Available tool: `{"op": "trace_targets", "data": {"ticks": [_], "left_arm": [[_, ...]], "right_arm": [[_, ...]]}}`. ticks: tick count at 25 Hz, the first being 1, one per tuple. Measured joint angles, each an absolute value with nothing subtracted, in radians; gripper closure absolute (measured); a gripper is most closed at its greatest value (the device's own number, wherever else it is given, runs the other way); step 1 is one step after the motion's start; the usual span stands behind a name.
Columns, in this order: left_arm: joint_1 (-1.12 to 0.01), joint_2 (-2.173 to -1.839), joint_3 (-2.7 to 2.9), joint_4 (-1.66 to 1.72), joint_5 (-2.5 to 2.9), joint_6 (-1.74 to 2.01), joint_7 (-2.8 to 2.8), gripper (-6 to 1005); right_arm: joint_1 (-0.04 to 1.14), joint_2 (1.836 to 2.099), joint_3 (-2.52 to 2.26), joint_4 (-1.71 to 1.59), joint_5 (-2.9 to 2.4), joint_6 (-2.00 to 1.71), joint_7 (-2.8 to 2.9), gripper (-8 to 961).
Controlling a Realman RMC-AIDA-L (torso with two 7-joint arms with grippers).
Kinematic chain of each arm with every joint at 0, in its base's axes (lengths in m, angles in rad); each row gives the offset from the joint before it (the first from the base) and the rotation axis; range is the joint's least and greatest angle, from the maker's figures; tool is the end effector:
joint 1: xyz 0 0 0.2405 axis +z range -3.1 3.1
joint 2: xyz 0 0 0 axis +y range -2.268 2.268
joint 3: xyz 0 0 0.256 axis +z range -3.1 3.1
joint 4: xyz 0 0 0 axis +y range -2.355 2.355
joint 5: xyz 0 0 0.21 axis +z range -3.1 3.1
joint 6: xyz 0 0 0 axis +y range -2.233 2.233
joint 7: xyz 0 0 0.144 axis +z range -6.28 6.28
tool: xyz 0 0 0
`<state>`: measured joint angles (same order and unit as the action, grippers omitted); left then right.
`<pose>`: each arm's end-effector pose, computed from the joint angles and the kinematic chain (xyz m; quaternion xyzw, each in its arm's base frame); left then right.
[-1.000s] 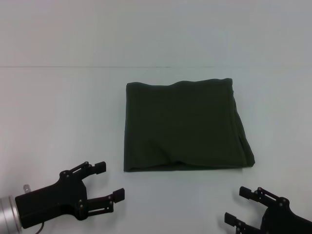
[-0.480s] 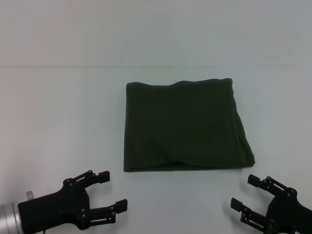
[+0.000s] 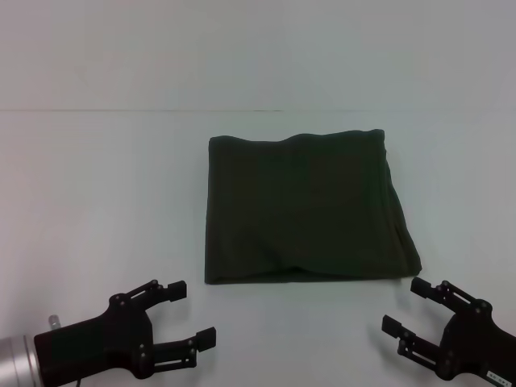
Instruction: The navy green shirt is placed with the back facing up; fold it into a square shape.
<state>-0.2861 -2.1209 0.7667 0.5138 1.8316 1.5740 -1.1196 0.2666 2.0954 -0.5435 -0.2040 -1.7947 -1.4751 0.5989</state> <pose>-0.3085 0.2463 -0.0372 -0.9087 -0.2484 -0.2992 0.1515 0.3396 0.2243 -0.0528 -0.8882 0.1896 0.2899 0.3018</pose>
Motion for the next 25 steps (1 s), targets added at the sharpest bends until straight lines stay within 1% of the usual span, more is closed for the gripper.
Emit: {"op": "trace_targets", "data": {"ticks": [25], "left_arm": [[-0.287, -2.123, 0.765, 0.514, 1.827, 1.587, -1.121, 53]], "right_arm": [[0.268, 2.095, -0.531, -0.204, -1.795, -1.483, 0.597, 162]]}}
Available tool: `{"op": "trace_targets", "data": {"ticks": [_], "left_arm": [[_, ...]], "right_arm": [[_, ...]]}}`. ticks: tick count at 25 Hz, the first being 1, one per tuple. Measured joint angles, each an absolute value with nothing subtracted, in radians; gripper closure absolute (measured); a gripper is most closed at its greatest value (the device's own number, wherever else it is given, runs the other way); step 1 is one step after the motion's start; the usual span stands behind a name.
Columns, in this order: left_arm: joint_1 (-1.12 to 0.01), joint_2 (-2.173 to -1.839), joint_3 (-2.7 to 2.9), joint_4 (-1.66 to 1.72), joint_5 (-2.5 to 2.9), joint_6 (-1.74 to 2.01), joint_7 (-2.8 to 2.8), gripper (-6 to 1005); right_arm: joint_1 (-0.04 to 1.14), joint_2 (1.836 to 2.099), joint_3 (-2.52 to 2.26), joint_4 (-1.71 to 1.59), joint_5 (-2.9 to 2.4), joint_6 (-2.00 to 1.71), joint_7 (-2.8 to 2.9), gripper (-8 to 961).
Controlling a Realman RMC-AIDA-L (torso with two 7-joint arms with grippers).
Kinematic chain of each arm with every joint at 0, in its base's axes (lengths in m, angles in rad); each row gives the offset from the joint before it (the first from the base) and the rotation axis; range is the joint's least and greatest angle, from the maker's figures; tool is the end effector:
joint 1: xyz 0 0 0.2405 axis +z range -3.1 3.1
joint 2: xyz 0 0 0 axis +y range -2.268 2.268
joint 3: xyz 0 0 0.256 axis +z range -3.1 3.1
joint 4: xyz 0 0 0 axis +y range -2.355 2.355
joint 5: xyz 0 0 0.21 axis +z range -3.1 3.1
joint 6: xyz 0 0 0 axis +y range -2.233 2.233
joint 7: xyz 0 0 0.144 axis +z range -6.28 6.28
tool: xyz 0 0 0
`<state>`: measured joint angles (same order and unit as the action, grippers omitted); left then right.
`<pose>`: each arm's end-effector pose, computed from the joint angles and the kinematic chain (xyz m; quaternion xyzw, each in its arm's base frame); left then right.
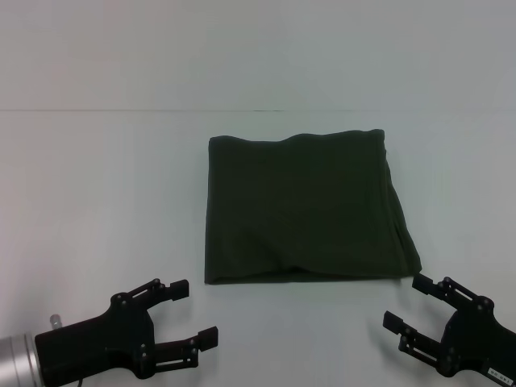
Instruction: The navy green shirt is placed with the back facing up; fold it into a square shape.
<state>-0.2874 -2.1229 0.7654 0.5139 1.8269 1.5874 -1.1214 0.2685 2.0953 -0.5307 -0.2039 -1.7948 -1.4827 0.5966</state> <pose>-0.3060 0.2460 -0.0370 -0.9075 -0.2467 -0.3063 0.1478 0.3388 0.2256 -0.0510 -0.8857 0.1879 0.2943 0.3059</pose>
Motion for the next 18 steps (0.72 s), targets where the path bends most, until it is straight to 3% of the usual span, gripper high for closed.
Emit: {"op": "trace_targets", "data": {"ticks": [18], "left_arm": [[-0.289, -2.124, 0.764, 0.514, 1.827, 1.585, -1.119, 53]], "right_arm": [[0.278, 2.097, -0.531, -0.203, -1.795, -1.482, 0.597, 162]]}}
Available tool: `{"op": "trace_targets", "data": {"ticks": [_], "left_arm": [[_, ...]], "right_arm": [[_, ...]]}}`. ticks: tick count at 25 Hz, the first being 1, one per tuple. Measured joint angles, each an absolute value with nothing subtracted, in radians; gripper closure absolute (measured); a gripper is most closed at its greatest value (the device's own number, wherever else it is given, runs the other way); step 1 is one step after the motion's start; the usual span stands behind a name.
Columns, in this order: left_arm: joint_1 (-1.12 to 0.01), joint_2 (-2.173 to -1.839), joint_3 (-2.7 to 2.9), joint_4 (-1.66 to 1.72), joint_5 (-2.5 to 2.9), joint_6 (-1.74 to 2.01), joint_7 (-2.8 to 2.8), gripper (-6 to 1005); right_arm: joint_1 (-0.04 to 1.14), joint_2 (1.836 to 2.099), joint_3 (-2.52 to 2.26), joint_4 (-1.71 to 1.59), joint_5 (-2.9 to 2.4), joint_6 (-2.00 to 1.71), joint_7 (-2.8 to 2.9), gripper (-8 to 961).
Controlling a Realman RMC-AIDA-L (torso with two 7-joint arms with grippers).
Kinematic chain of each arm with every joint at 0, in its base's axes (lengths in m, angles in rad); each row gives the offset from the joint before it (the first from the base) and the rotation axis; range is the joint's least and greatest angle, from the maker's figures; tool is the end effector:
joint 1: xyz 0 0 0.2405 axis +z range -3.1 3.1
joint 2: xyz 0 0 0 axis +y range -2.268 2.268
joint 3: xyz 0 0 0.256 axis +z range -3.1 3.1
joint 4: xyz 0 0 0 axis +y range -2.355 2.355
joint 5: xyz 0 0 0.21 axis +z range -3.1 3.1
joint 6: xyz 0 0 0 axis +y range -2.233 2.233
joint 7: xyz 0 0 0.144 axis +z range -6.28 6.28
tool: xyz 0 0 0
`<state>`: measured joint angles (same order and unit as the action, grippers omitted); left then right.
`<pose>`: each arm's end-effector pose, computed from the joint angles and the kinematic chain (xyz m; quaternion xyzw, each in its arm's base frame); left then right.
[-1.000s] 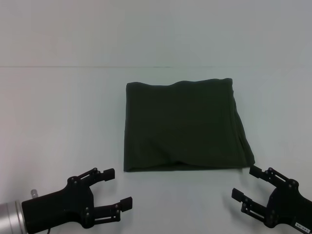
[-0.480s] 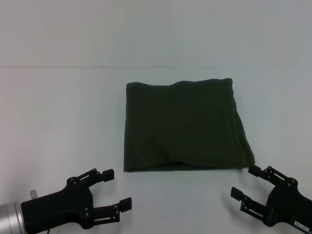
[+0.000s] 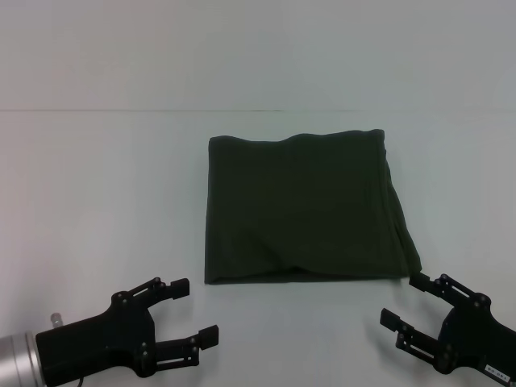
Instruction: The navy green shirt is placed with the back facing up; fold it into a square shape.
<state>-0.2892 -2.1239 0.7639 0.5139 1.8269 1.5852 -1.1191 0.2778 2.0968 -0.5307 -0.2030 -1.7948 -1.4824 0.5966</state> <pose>-0.3056 0.2467 -0.0372 -0.9076 -0.2455 -0.3062 0.1490 0.3362 0.2285 -0.0518 -0.8864 0.1845 0.2964 0.3041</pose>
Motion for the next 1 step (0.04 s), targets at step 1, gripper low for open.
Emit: {"op": "trace_targets", "data": {"ticks": [1], "left_arm": [[-0.29, -2.124, 0.764, 0.514, 1.827, 1.585, -1.119, 53]], "right_arm": [[0.278, 2.097, -0.531, -0.203, -1.795, -1.482, 0.597, 162]]}}
